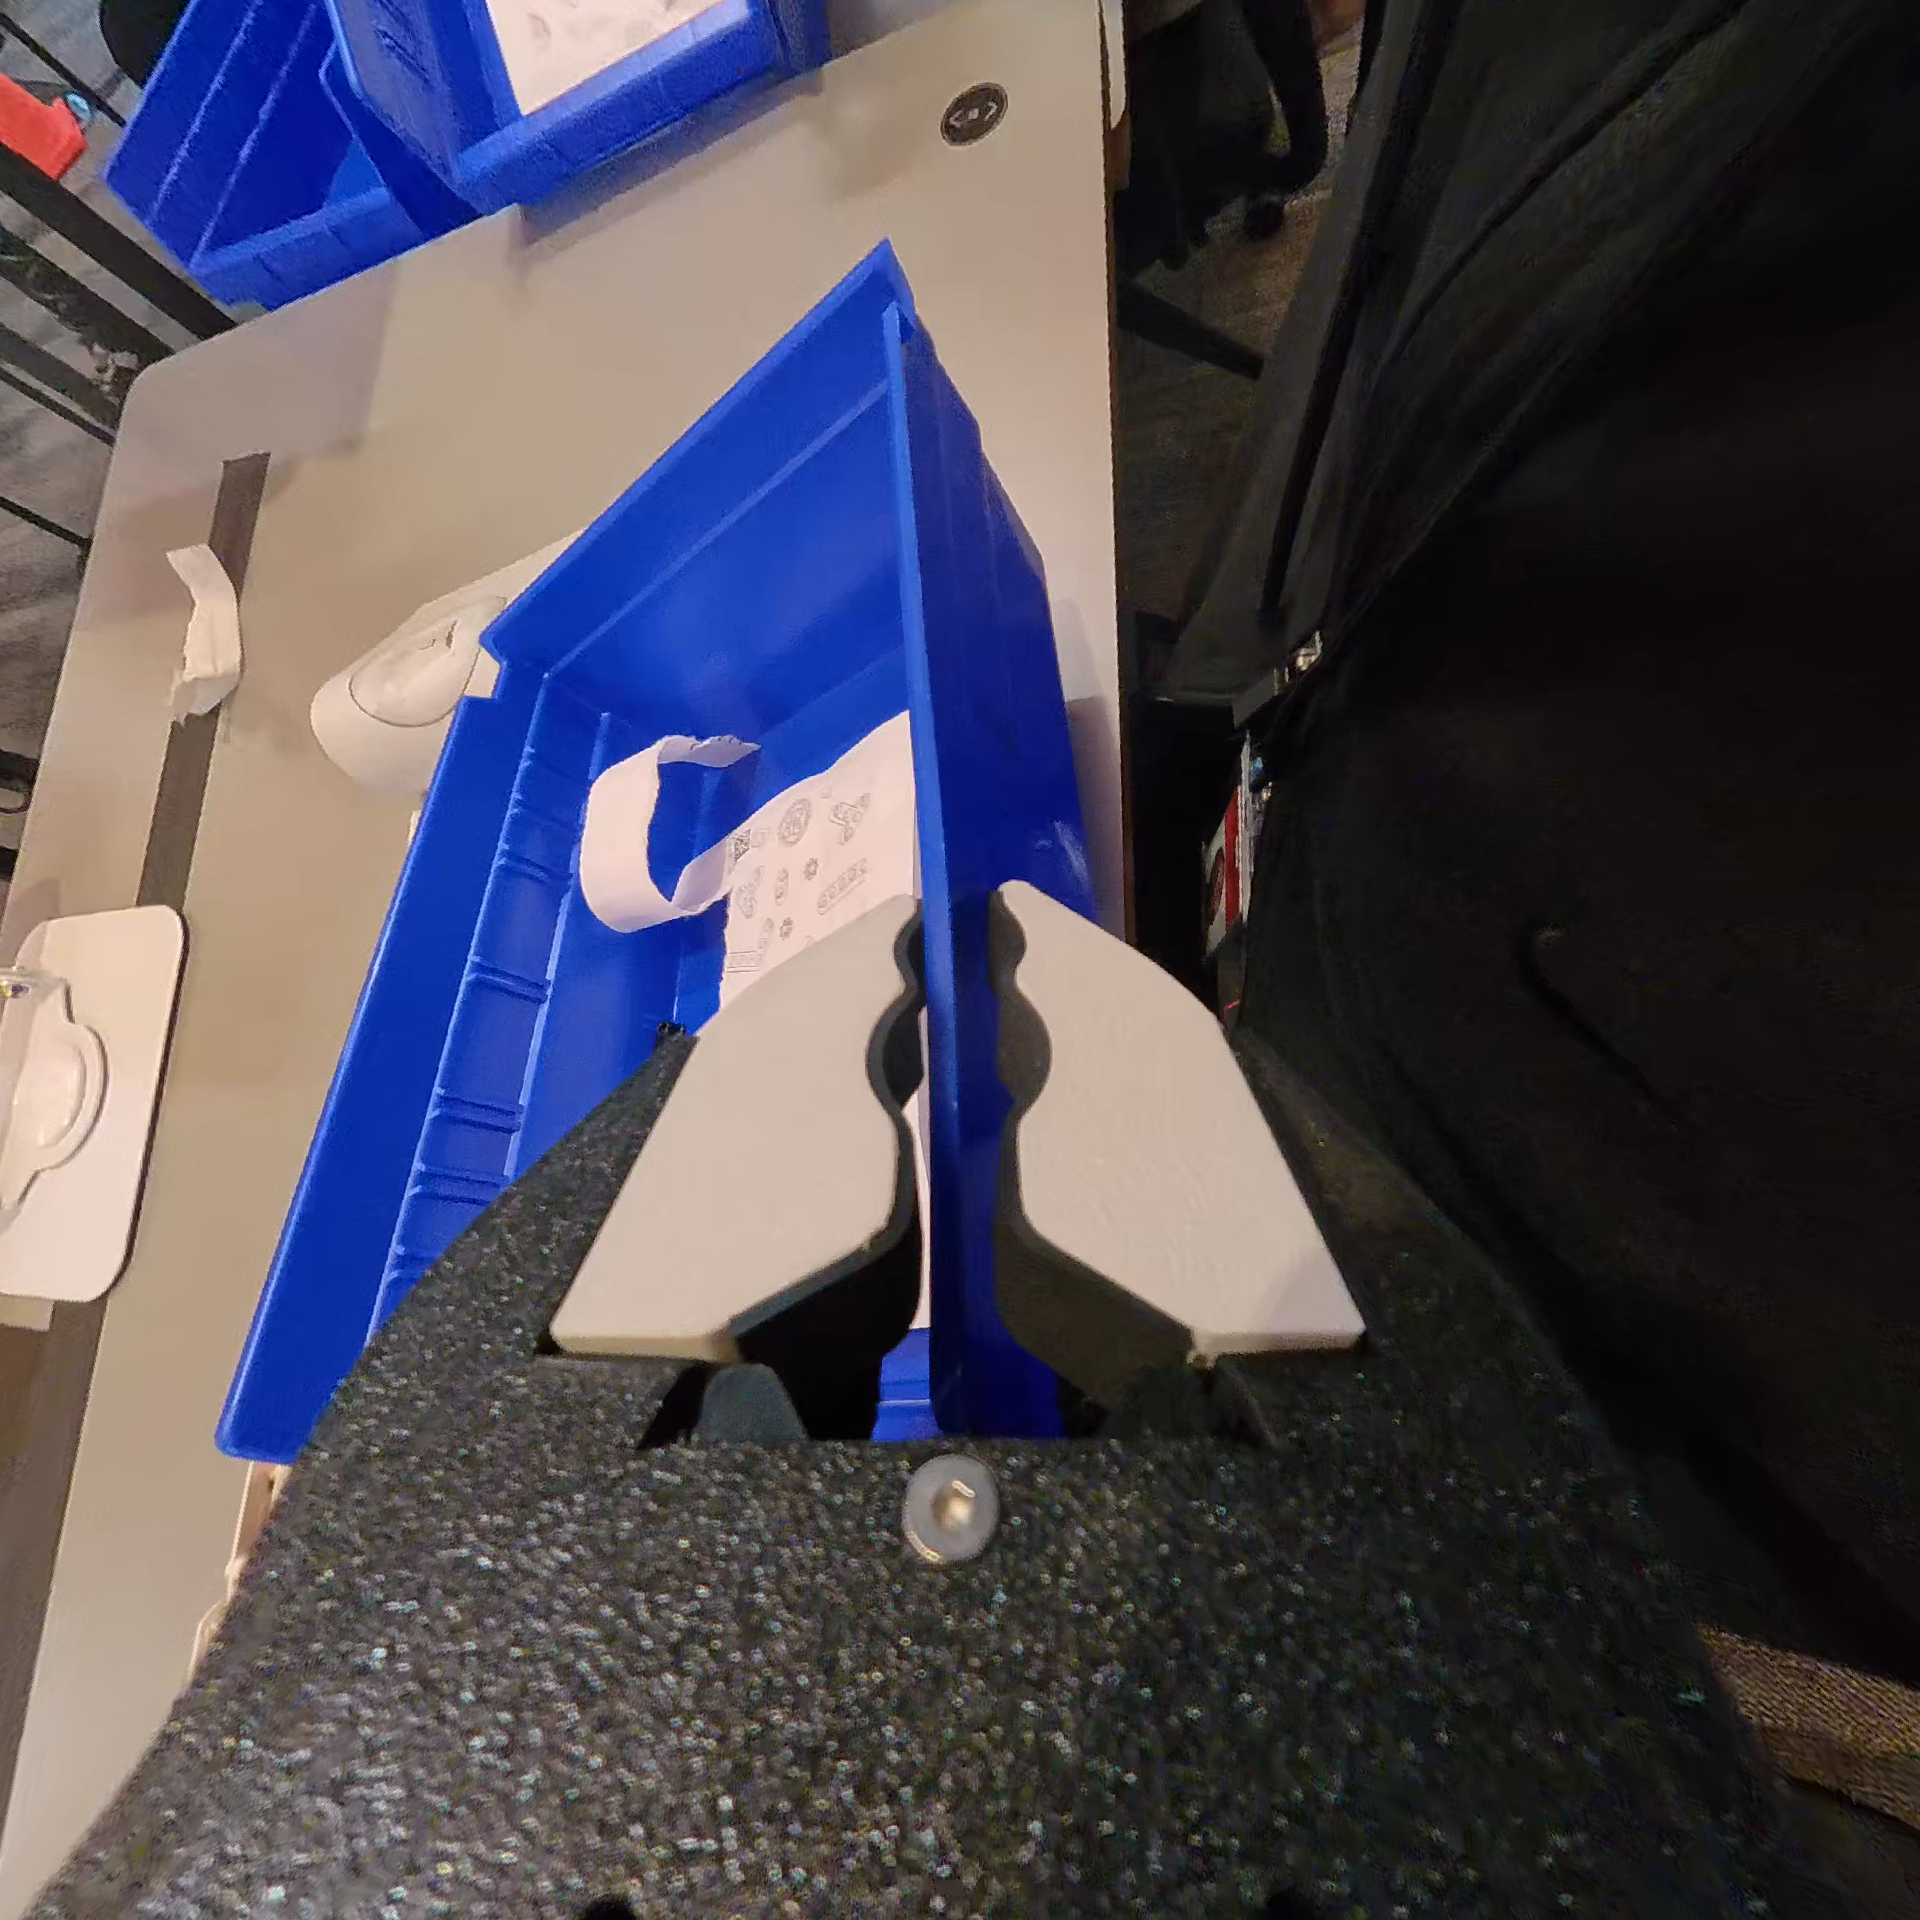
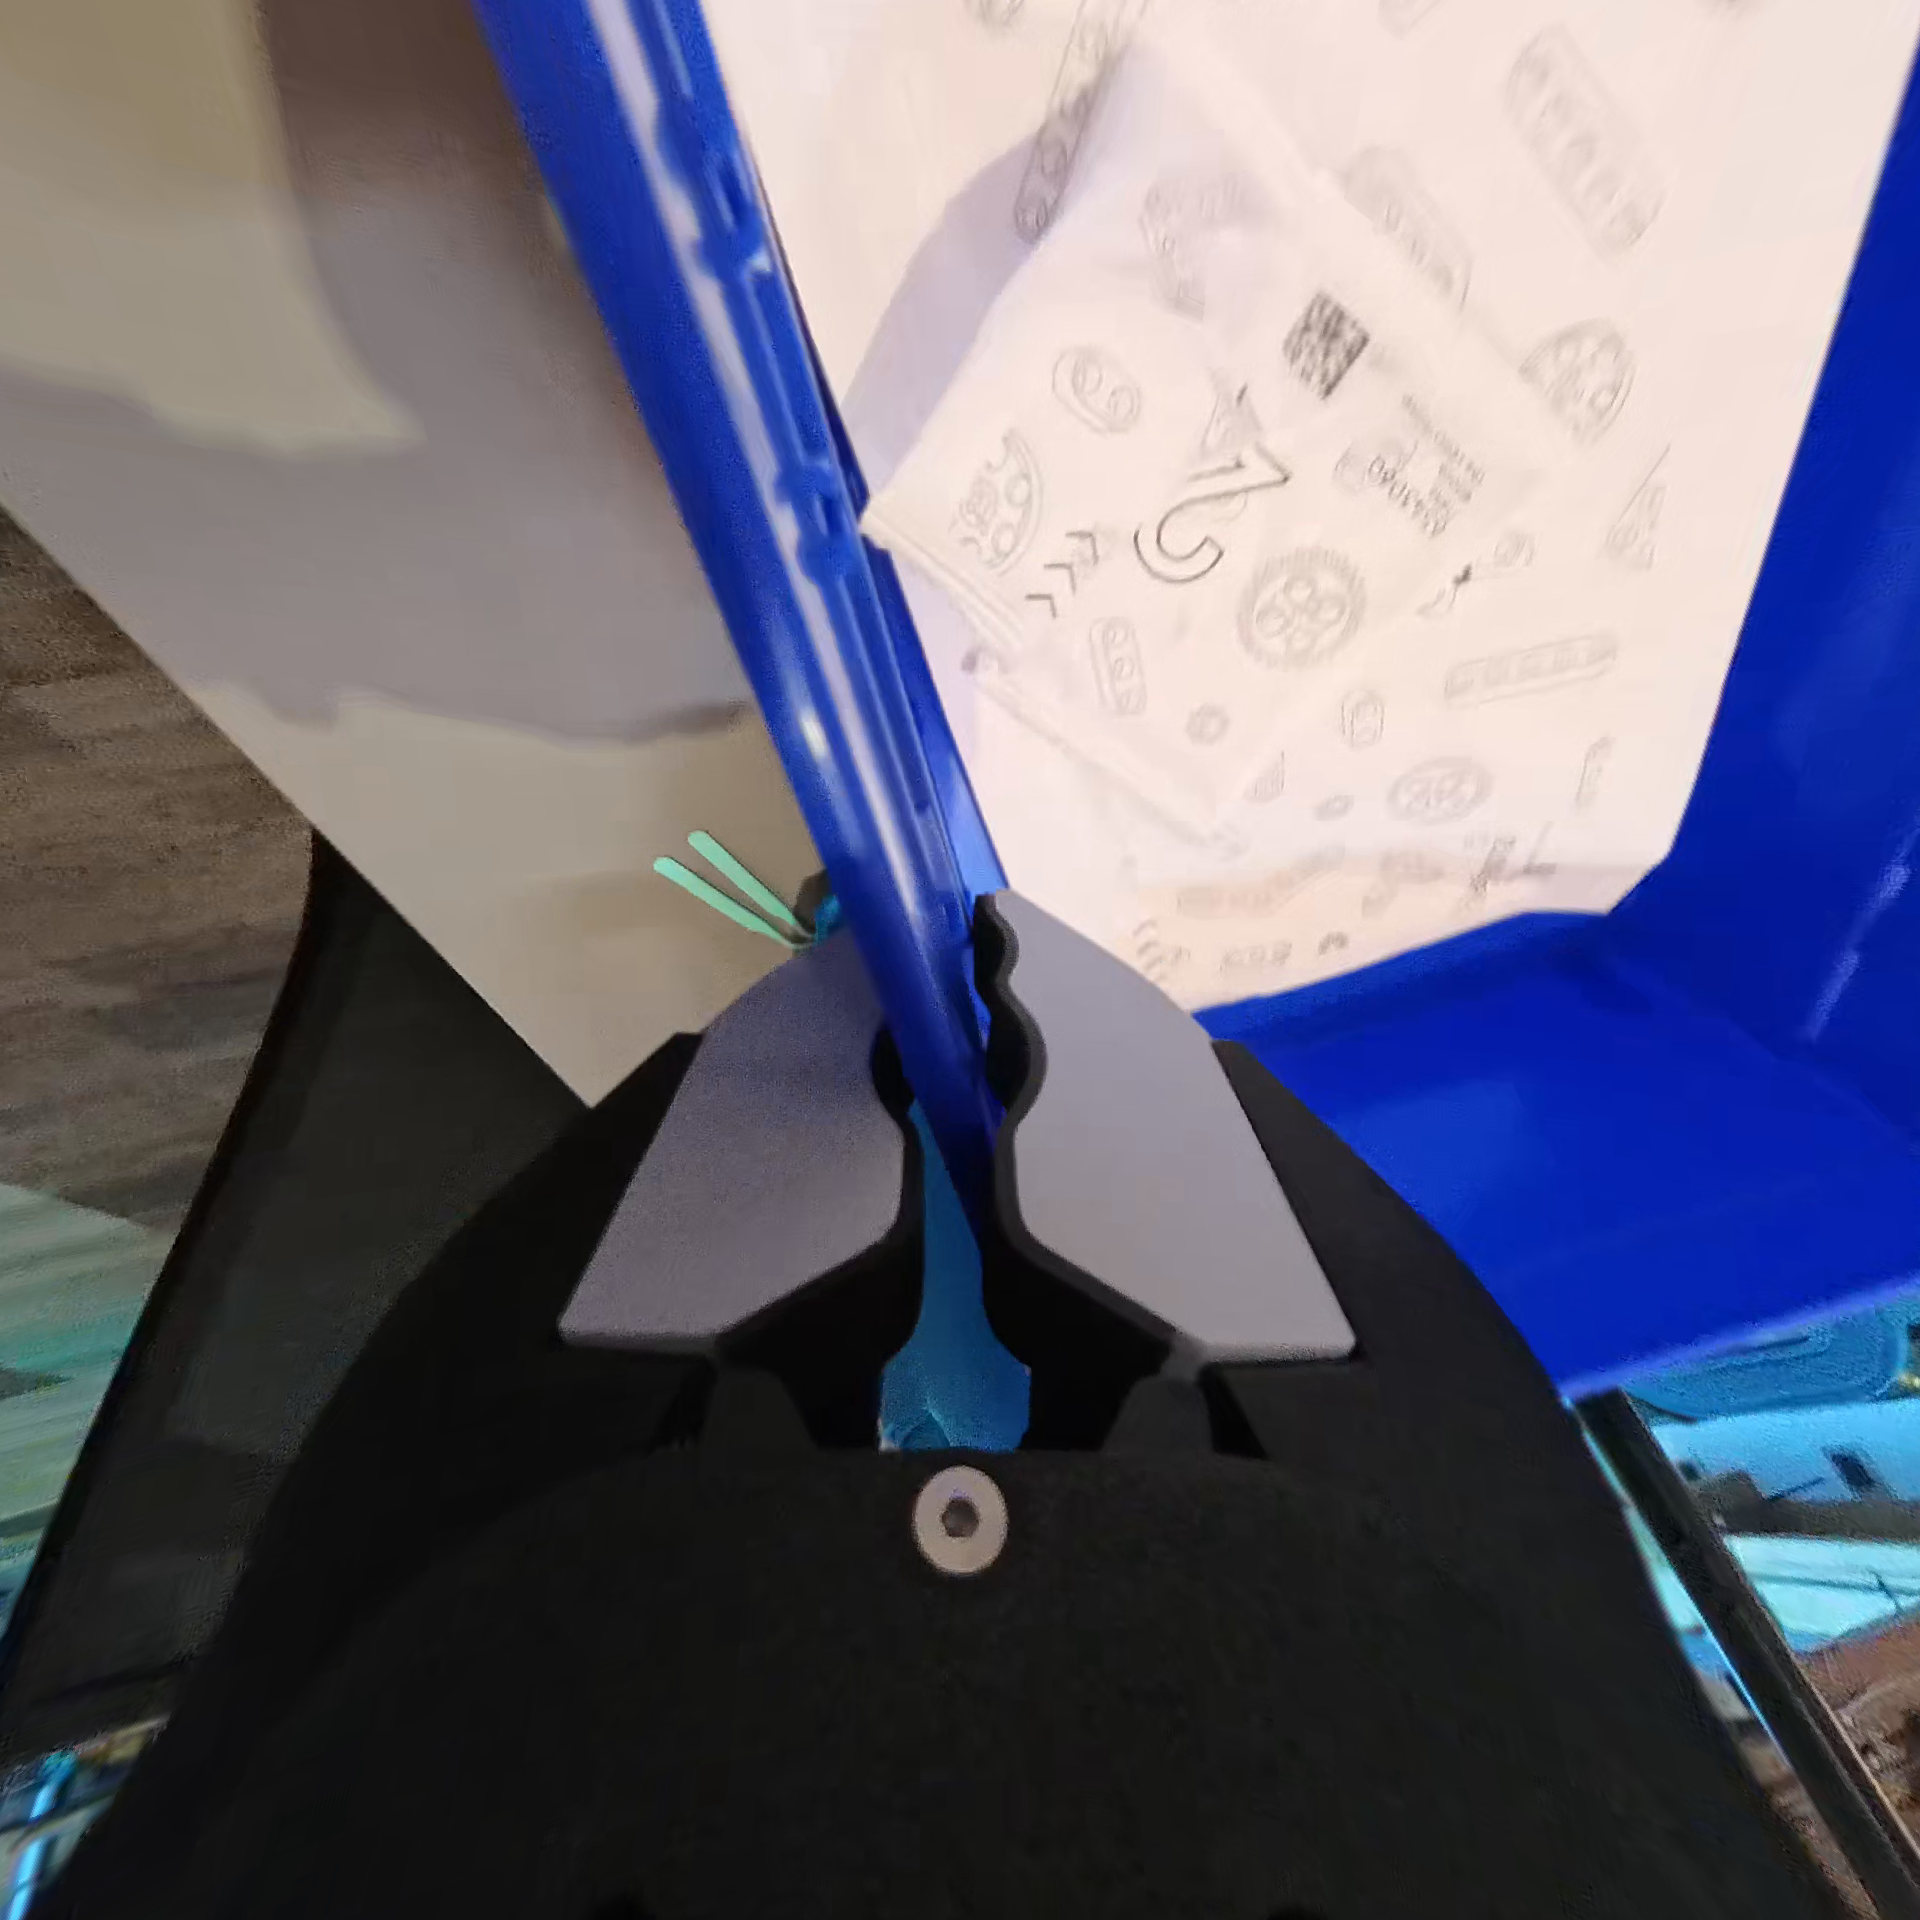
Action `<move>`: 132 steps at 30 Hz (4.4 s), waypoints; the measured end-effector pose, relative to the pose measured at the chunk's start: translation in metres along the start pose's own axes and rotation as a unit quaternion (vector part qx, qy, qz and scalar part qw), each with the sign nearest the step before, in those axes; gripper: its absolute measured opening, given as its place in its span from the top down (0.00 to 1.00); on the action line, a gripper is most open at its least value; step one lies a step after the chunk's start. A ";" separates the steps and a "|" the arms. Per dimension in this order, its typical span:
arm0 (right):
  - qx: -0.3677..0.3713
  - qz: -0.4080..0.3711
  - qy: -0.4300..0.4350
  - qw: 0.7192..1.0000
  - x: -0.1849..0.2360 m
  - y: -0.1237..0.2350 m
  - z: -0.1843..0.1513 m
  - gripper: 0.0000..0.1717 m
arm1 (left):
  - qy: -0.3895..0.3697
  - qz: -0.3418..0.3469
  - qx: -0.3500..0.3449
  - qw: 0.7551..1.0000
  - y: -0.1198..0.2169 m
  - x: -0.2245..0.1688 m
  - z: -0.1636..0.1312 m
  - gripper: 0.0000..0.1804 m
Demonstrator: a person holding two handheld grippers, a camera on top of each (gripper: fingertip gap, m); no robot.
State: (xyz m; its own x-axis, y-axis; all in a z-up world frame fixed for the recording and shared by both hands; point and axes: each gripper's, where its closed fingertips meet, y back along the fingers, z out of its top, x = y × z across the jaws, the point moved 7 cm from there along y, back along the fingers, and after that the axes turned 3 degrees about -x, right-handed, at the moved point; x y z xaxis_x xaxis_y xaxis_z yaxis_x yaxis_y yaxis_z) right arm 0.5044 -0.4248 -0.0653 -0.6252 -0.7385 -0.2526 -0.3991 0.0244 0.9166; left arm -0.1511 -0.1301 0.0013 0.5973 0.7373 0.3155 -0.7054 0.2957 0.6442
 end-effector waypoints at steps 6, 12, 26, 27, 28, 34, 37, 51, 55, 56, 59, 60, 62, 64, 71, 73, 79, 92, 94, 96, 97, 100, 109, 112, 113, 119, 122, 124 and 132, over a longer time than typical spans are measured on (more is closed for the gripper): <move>-0.020 0.042 -0.058 0.997 0.003 -0.030 -0.010 0.93 | -0.008 -0.018 -0.012 1.000 -0.008 0.005 0.004 0.93; 0.035 -0.022 -0.086 0.995 -0.001 -0.043 -0.031 0.87 | -0.005 -0.029 -0.021 0.999 -0.013 0.008 0.007 0.93; 0.025 -0.199 -0.135 0.970 0.046 0.094 0.079 0.73 | 0.028 -0.115 -0.102 0.988 -0.112 0.002 0.049 0.96; -0.012 -0.206 -0.122 0.971 0.061 0.108 0.103 0.74 | 0.029 -0.122 -0.106 0.987 -0.123 0.003 0.053 0.96; -0.051 -0.212 -0.107 0.970 0.076 0.123 0.126 0.75 | 0.040 -0.129 -0.109 0.985 -0.134 0.004 0.058 0.97; -0.180 -0.228 -0.107 0.951 0.130 0.183 0.208 0.76 | 0.071 -0.133 -0.135 0.979 -0.204 0.002 0.098 0.97; -0.184 -0.208 -0.134 0.951 0.136 0.175 0.222 0.77 | 0.079 -0.110 -0.145 0.980 -0.240 -0.002 0.115 0.97; -0.274 -0.228 -0.299 0.885 0.127 0.087 0.193 0.80 | 0.145 -0.147 -0.305 0.930 -0.201 0.015 0.072 0.78; -0.298 -0.216 -0.296 0.881 0.110 0.077 0.184 0.81 | 0.189 -0.131 -0.274 0.934 -0.196 0.038 0.026 0.78; -0.293 -0.220 -0.284 0.886 0.104 0.074 0.181 0.82 | 0.200 -0.131 -0.268 0.933 -0.196 0.041 0.017 0.78; -0.269 -0.231 -0.243 0.903 0.084 0.067 0.171 0.82 | 0.213 -0.141 -0.251 0.934 -0.193 0.046 -0.002 0.79; -0.255 -0.237 -0.227 0.910 0.077 0.065 0.169 0.82 | 0.210 -0.143 -0.246 0.935 -0.193 0.047 -0.006 0.79; -0.217 -0.250 -0.195 0.923 0.060 0.062 0.165 0.83 | 0.201 -0.149 -0.239 0.938 -0.191 0.048 -0.011 0.79; -0.165 -0.263 -0.154 0.938 0.044 0.058 0.164 0.84 | 0.192 -0.157 -0.234 0.940 -0.190 0.047 -0.014 0.79; -0.007 -0.255 -0.099 0.962 -0.028 0.042 0.159 0.80 | 0.189 -0.173 -0.237 0.937 -0.186 0.054 -0.019 0.79; -0.011 -0.229 -0.138 0.964 -0.044 0.050 0.168 0.78 | 0.191 -0.172 -0.237 0.937 -0.183 0.057 -0.021 0.79; -0.166 -0.039 -0.271 0.948 -0.062 0.045 0.259 0.68 | 0.216 -0.176 -0.249 0.927 -0.174 0.064 -0.030 0.79; -0.193 0.047 -0.532 0.823 -0.095 -0.002 0.291 0.95 | 0.237 -0.178 -0.259 0.919 -0.148 0.065 -0.051 0.81; -0.228 0.035 -0.530 0.816 -0.096 0.008 0.288 1.00 | 0.235 -0.170 -0.263 0.920 -0.142 0.065 -0.055 0.82; -0.242 0.012 -0.516 0.821 -0.095 0.028 0.282 1.00 | 0.233 -0.162 -0.264 0.922 -0.135 0.066 -0.061 0.82; -0.246 -0.003 -0.507 0.826 -0.095 0.043 0.279 1.00 | 0.233 -0.159 -0.265 0.922 -0.132 0.067 -0.064 0.82; -0.248 -0.050 -0.478 0.841 -0.096 0.098 0.269 1.00 | 0.236 -0.153 -0.271 0.921 -0.123 0.071 -0.070 0.82; -0.251 -0.257 -0.313 0.879 -0.146 0.273 0.313 1.00 | 0.215 -0.064 -0.326 0.919 -0.088 0.099 -0.083 0.81; -0.266 -0.290 -0.247 0.886 -0.174 0.301 0.367 1.00 | 0.204 -0.003 -0.346 0.916 -0.078 0.114 -0.091 0.80; -0.272 -0.297 -0.224 0.887 -0.183 0.304 0.387 1.00 | 0.199 0.016 -0.354 0.913 -0.075 0.118 -0.094 0.80; -0.293 -0.261 -0.156 0.906 -0.228 0.258 0.494 1.00 | 0.218 0.114 -0.378 0.893 -0.058 0.153 -0.117 0.75; -0.293 -0.192 -0.164 0.922 -0.245 0.214 0.529 1.00 | 0.228 0.142 -0.387 0.882 -0.053 0.164 -0.130 0.75; -0.288 -0.145 -0.182 0.929 -0.255 0.185 0.543 1.00 | 0.240 0.147 -0.386 0.878 -0.054 0.168 -0.137 0.75; -0.310 -0.108 -0.279 0.902 -0.287 0.127 0.570 0.83 | 0.301 0.139 -0.356 0.874 -0.064 0.177 -0.157 0.74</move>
State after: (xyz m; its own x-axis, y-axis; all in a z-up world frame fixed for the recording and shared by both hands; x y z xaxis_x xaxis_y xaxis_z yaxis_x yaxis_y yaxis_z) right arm 0.2505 0.1741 -0.0529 -0.8875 -0.2216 -0.4039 -0.2086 -0.5885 0.7811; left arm -0.0600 0.0765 -0.0933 0.2082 0.9632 -0.1700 -0.9777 0.2001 -0.0635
